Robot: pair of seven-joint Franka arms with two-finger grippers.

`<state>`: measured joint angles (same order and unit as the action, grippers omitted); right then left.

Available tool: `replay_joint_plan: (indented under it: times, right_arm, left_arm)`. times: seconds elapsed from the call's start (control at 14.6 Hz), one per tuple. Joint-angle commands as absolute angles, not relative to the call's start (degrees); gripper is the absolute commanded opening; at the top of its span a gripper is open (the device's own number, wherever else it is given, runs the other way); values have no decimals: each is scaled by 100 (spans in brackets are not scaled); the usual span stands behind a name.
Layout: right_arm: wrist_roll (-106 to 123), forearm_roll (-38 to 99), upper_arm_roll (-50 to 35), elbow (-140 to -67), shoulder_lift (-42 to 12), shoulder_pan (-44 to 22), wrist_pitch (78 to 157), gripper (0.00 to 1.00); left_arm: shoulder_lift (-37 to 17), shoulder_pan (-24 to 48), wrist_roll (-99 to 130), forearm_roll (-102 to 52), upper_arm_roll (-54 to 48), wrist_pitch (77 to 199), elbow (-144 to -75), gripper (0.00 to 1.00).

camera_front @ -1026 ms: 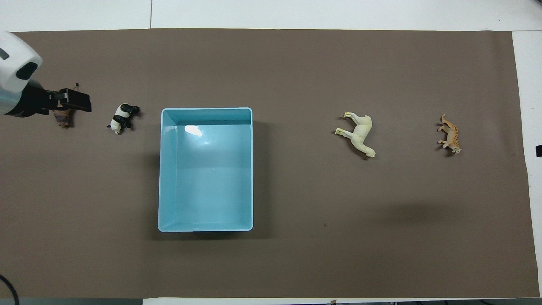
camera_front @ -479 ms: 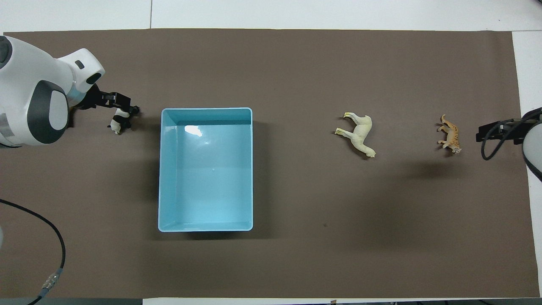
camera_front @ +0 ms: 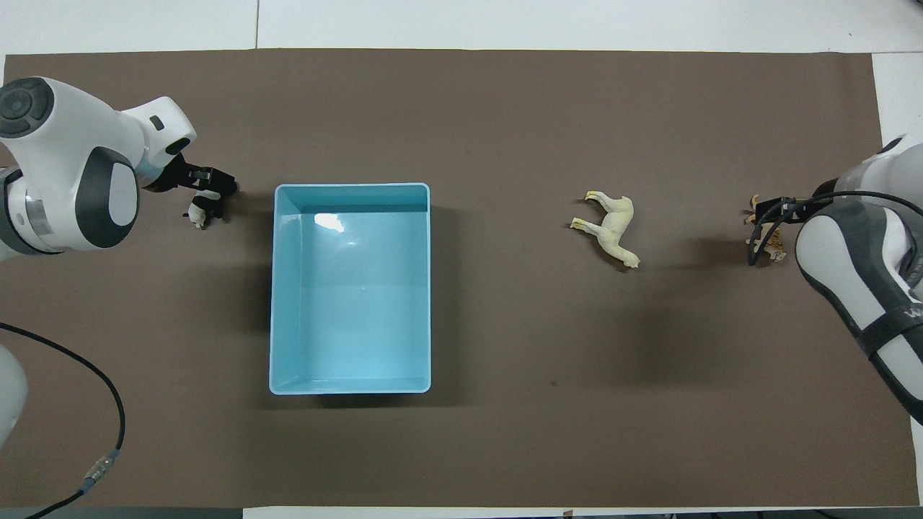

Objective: Put all toys into storage box
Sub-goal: 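Grasp the panda with the left gripper while the right gripper grasps the deer, then drop the panda into the blue box with the left gripper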

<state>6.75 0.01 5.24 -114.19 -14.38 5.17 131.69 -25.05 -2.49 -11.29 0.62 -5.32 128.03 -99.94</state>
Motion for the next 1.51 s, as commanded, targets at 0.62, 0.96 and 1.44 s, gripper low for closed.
replay_joint_plan:
  times: [0.62, 0.96, 1.44]
  right_arm:
    - [659, 105, 492, -11846, -1802, 580, 13972, 100]
    - [826, 105, 501, -11962, -1793, 685, 14115, 100]
    - [773, 772, 492, -11953, -1793, 686, 14116, 0]
  left_arm:
    - [-2443, -229, -1055, 35, -536, 13202, -10249, 0]
    - [-2138, -159, -670, 44, -589, 11237, -8949, 0]
    - [-783, 1325, 2088, 53, -606, 9906, -9174, 17]
